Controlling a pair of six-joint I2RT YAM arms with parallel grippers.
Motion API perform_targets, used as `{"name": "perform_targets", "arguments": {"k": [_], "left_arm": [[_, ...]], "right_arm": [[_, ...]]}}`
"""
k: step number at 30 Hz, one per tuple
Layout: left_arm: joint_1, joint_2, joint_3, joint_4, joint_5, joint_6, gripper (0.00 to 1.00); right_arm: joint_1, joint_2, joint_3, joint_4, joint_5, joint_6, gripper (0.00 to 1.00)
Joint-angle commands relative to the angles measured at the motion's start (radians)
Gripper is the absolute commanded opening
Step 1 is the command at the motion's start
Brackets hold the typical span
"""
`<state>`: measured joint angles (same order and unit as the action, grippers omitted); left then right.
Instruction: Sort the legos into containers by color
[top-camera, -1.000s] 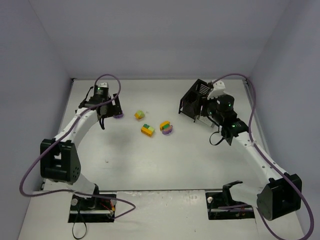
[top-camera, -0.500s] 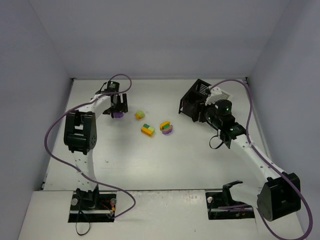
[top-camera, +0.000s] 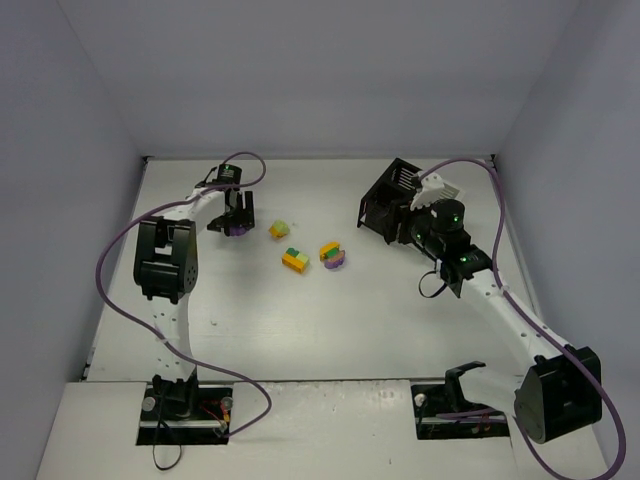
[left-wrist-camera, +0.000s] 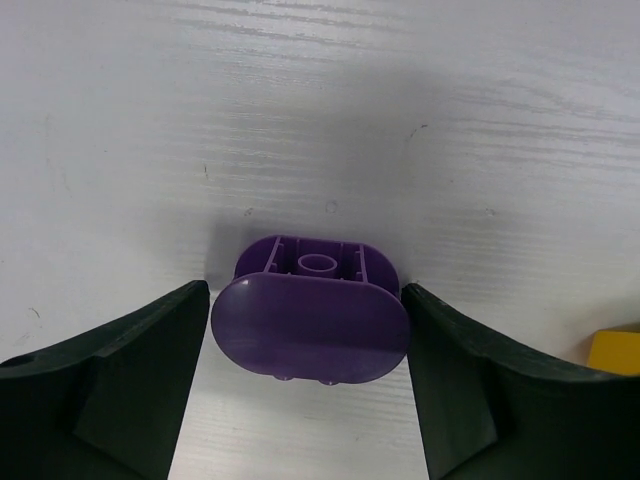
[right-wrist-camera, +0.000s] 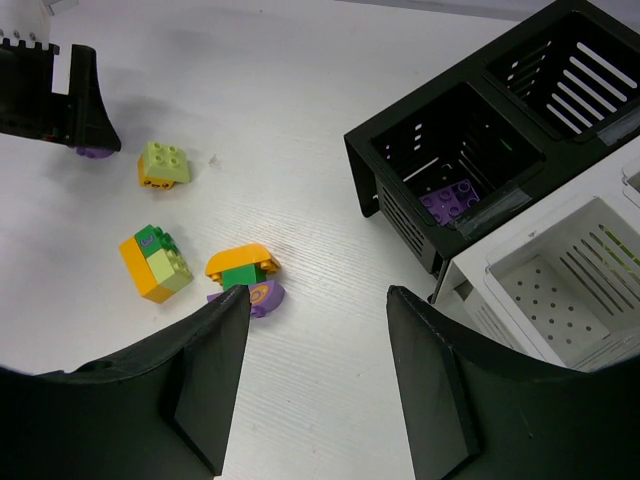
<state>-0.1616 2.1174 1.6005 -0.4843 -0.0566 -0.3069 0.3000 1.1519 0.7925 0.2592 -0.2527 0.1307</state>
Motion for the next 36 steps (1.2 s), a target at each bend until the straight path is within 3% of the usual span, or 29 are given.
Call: {"name": "perform_targets", "arguments": {"k": [1,2,5,6,12,18,20,22,27,36], "left_arm": [[0.002,-0.042,-0.005,0.029,-0.017,0.018,0.70],[0.002,-0.040,-0.005,0.032,-0.008,0.020,0.68],[0.002,-0.046,-0.022,0.055,0.011,0.022,0.45],[0.001,-0.063,-0.031,0.081,0.030,0.029,0.27],[-0.039,-0.282,-0.141,0.193,0.058,0.109,0.09],[-0.139,-0.554,-0.276,0.295,0.236,0.248,0.08],[-0.221,-0.629,-0.333,0.353,0.270,0.397,0.08],[-0.286,-0.755,-0.442,0.412,0.271,0.553,0.07],[-0.415,-0.974,-0.603,0.564,0.325,0.727,0.08],[-0.452,-1.099,-0.674,0.549,0.481,0.851,0.08]], "right_arm": [[-0.004,-0.006,0.011,0.084,-0.025,0.004,0.54],[-0.002,-0.003,0.011,0.084,-0.025,0.003,0.54],[-0.002,0.002,0.013,0.083,-0.028,0.003,0.53],[-0.002,0.003,0.016,0.081,-0.033,0.003,0.53],[-0.002,0.015,0.069,0.054,-0.134,0.044,0.52],[-0.001,0.043,0.152,-0.003,-0.291,0.158,0.53],[0.013,0.049,0.186,-0.014,-0.318,0.222,0.55],[0.036,0.051,0.208,-0.021,-0.321,0.265,0.58],[0.171,0.060,0.296,-0.043,-0.267,0.311,0.64],[0.323,0.118,0.364,-0.043,-0.238,0.362,0.68]]}}
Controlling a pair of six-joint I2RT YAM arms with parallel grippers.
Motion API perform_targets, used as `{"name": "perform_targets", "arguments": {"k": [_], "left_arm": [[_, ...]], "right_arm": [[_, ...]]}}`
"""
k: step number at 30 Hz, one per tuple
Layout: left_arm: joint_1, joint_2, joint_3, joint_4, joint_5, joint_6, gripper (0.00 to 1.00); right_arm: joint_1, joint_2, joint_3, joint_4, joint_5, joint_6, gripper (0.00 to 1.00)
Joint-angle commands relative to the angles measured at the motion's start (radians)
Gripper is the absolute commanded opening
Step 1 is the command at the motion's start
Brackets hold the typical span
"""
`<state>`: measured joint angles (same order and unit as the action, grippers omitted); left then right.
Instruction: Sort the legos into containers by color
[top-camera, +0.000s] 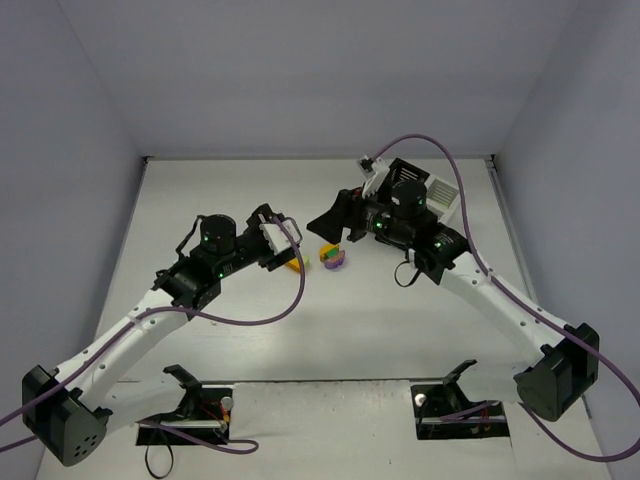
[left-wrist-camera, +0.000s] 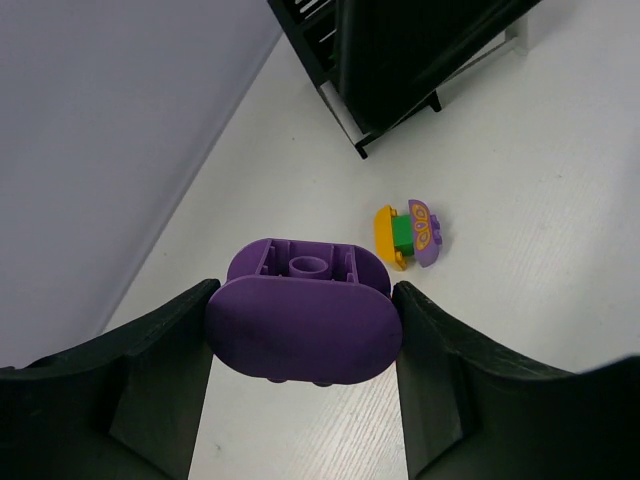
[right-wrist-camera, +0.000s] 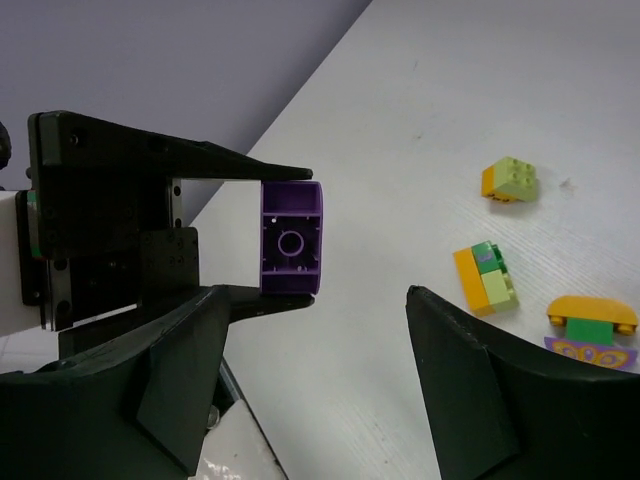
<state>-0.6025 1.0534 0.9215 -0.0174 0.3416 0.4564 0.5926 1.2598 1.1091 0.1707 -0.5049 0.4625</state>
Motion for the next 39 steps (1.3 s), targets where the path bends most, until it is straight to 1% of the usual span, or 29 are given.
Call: {"name": "perform_targets", "arguments": {"k": [1,7,13,15,18,19,20,21,22,23,24,25,26,27,28,29,30,32,33,35,36,37,38,39], "left_arm": [[-0.014,-0.041,-0.003,0.085,0.088,0.105,0.08],[-0.016,-0.062,-0.026,0.105,0.112,0.126,0.08],[-0.016,-0.076,-0.032,0.109,0.117,0.125,0.08],[-0.016,-0.078,-0.033,0.111,0.119,0.125,0.08],[-0.016,-0.079,-0.035,0.112,0.129,0.122,0.08],[-0.016,-0.079,-0.036,0.114,0.131,0.122,0.08],[-0.016,-0.073,-0.038,0.116,0.134,0.122,0.08],[-0.016,-0.070,-0.039,0.117,0.137,0.122,0.09],[-0.016,-0.064,-0.039,0.119,0.142,0.120,0.09],[-0.016,-0.061,-0.038,0.119,0.142,0.119,0.09],[-0.016,-0.058,-0.038,0.120,0.137,0.116,0.18],[-0.016,-0.053,-0.038,0.125,0.134,0.111,0.27],[-0.016,-0.052,-0.042,0.128,0.116,0.102,0.41],[-0.014,-0.052,-0.047,0.141,0.106,0.094,0.47],[-0.014,-0.050,-0.050,0.149,0.091,0.087,0.56],[-0.014,-0.047,-0.053,0.175,0.038,0.044,0.62],[-0.013,-0.035,-0.052,0.181,0.013,0.022,0.67],[-0.005,-0.021,-0.039,0.194,-0.032,-0.047,0.69],[0.000,-0.012,-0.030,0.204,-0.080,-0.082,0.73],[0.020,0.017,-0.007,0.194,-0.111,-0.166,0.74],[0.032,0.040,0.019,0.182,-0.140,-0.204,0.76],[0.058,0.051,0.036,0.172,-0.163,-0.243,0.79],[0.073,0.063,0.054,0.146,-0.185,-0.331,0.81],[0.089,0.089,0.097,0.126,-0.205,-0.375,0.82]], "right_arm": [[0.058,0.021,0.054,0.046,0.019,0.027,0.68],[0.124,0.070,0.077,0.046,0.083,0.013,0.68],[0.141,0.122,0.101,0.046,0.108,0.005,0.67],[0.151,0.136,0.104,0.046,0.120,0.004,0.66],[0.161,0.150,0.103,0.046,0.135,-0.004,0.61],[0.161,0.153,0.101,0.046,0.141,-0.005,0.59],[0.162,0.154,0.101,0.047,0.144,-0.005,0.50],[0.164,0.158,0.101,0.047,0.146,-0.007,0.44],[0.162,0.159,0.106,0.047,0.147,-0.013,0.28],[0.162,0.158,0.104,0.047,0.151,-0.018,0.20],[0.164,0.155,0.104,0.047,0.157,-0.022,0.13],[0.164,0.151,0.104,0.047,0.176,-0.027,0.00],[0.159,0.144,0.104,0.044,0.186,-0.042,0.00],[0.154,0.139,0.104,0.043,0.196,-0.051,0.00],[0.150,0.136,0.106,0.038,0.227,-0.061,0.00],[0.142,0.125,0.107,0.021,0.250,-0.088,0.00],[0.116,0.122,0.109,0.010,0.272,-0.100,0.00],[0.075,0.109,0.107,-0.002,0.304,-0.126,0.00],[0.018,0.108,0.104,-0.003,0.313,-0.152,0.00],[-0.043,0.111,0.101,-0.005,0.333,-0.182,0.00],[-0.095,0.116,0.101,-0.005,0.353,-0.230,0.00],[-0.115,0.122,0.106,-0.005,0.373,-0.263,0.00],[-0.131,0.142,0.109,-0.004,0.412,-0.295,0.00],[-0.148,0.156,0.115,-0.002,0.422,-0.347,0.00]]}}
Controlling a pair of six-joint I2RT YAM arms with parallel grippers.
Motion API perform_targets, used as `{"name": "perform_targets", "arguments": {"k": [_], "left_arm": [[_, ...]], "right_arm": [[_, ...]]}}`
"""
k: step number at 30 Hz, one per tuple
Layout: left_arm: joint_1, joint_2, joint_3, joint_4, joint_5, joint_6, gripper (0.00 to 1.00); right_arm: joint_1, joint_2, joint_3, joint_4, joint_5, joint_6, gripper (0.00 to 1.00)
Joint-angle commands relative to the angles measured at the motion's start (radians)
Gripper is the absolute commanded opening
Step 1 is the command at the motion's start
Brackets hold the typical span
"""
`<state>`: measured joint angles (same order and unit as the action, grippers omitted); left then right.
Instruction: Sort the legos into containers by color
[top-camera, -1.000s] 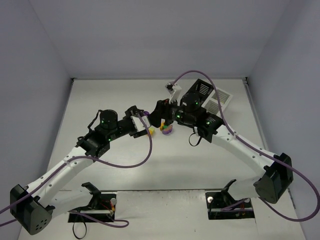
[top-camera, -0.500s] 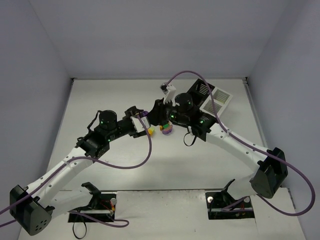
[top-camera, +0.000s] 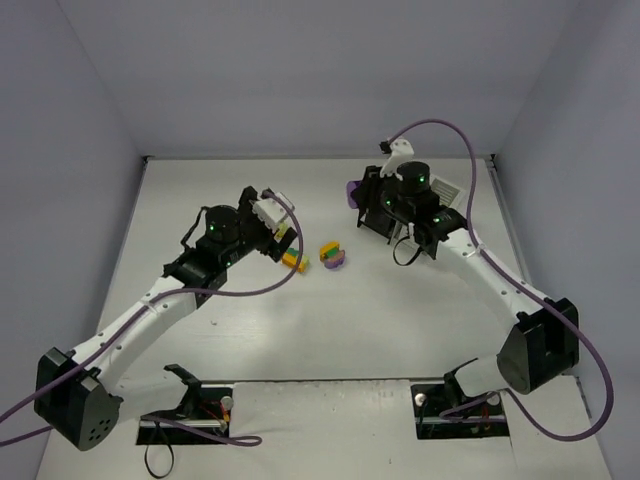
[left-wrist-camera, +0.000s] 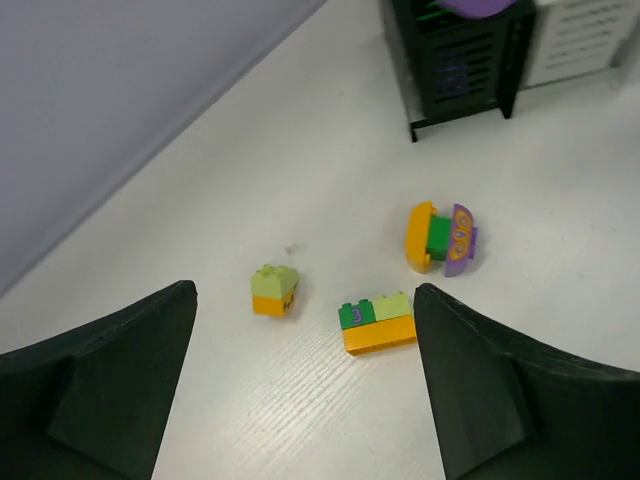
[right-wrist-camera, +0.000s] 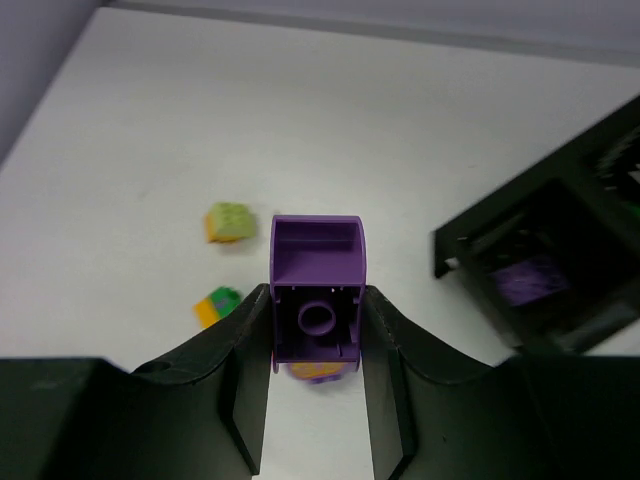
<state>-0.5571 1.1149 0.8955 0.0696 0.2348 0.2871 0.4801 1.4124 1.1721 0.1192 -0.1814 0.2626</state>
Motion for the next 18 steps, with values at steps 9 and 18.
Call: {"name": "perform_targets", "arguments": {"k": [9,18], "left_arm": [[0.194,0.152,0.304,-0.214,-0.166,-0.460,0.83],[0.223,0.149,0.304,-0.228,-0.201,-0.473,0.83]], "right_arm": [[-0.173,0.200,0.138,0.083,0.171,-0.290,0.00],[-0.204,0.278,0.150,0.083,0.178,-0.299,0.09]]}}
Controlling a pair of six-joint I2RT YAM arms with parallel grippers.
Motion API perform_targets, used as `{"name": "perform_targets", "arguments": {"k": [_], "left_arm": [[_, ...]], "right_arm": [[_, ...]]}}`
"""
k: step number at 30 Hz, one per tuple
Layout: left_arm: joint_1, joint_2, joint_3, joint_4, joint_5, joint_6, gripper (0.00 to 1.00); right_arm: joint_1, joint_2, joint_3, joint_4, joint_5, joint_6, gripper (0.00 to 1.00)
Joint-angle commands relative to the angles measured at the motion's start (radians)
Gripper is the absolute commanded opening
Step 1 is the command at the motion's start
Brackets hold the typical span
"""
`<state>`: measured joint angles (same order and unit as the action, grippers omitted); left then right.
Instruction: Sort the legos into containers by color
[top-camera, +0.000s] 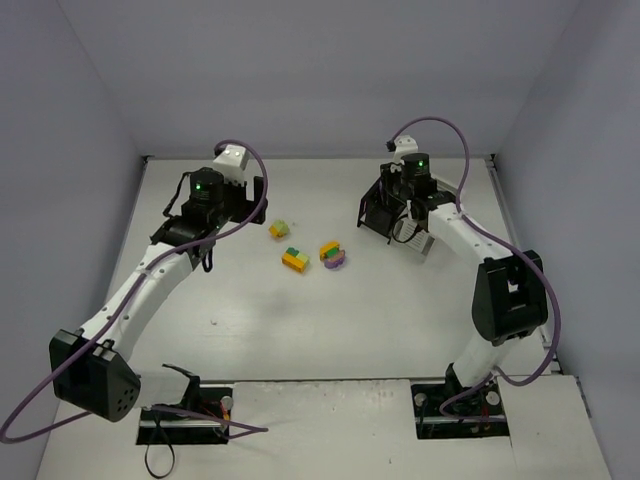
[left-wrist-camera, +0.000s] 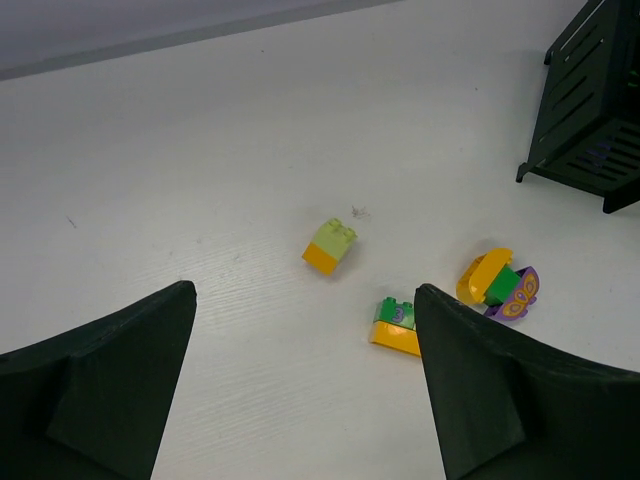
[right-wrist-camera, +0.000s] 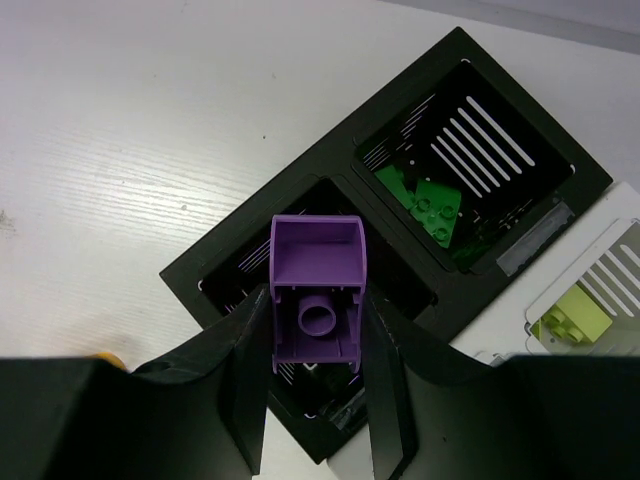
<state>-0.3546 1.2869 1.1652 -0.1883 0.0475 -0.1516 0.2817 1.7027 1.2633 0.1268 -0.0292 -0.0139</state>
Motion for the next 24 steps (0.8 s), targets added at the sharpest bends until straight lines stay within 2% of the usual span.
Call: {"name": "perform_targets", "arguments": {"k": [1,2,5,8,17,19,20,24], "left_arm": [[0.020,-0.021,0.034,0.030,-0.009,-0.035,0.83],[0.020,-0.020,0.033,0.030,0.000,-0.036,0.83],[0.020,-0.017,0.034,0.030,0.011,-0.037,0.83],[0.020,-0.011,0.034,0.030,0.023,-0.039,0.83],[0.010,0.026,0.066,-0.009,0.061,-0.068,0.83],[-0.033,0.052,0.082,-0.043,0.058,-0.036,0.83],[-0.058,0.060,0.086,-0.075,0.051,0.028,0.83],[-0.211,0.124,0.079,-0.126,-0.084,0.116,0.83]], "right_arm": [[-0.007,-0.009,0.058,0.076,0.026,-0.023,0.13],[-0.009,-0.006,0.059,0.074,0.026,-0.021,0.24],[-0.009,-0.002,0.059,0.073,0.017,-0.017,0.41],[-0.009,-0.014,0.061,0.068,0.009,-0.012,0.51],[-0.003,-0.124,0.021,0.048,-0.037,0.034,0.53],[-0.001,-0.188,-0.027,0.051,-0.051,0.052,0.53],[0.001,-0.211,-0.044,0.051,-0.066,0.070,0.53],[0.017,-0.331,-0.161,0.062,-0.106,0.113,0.54]]}}
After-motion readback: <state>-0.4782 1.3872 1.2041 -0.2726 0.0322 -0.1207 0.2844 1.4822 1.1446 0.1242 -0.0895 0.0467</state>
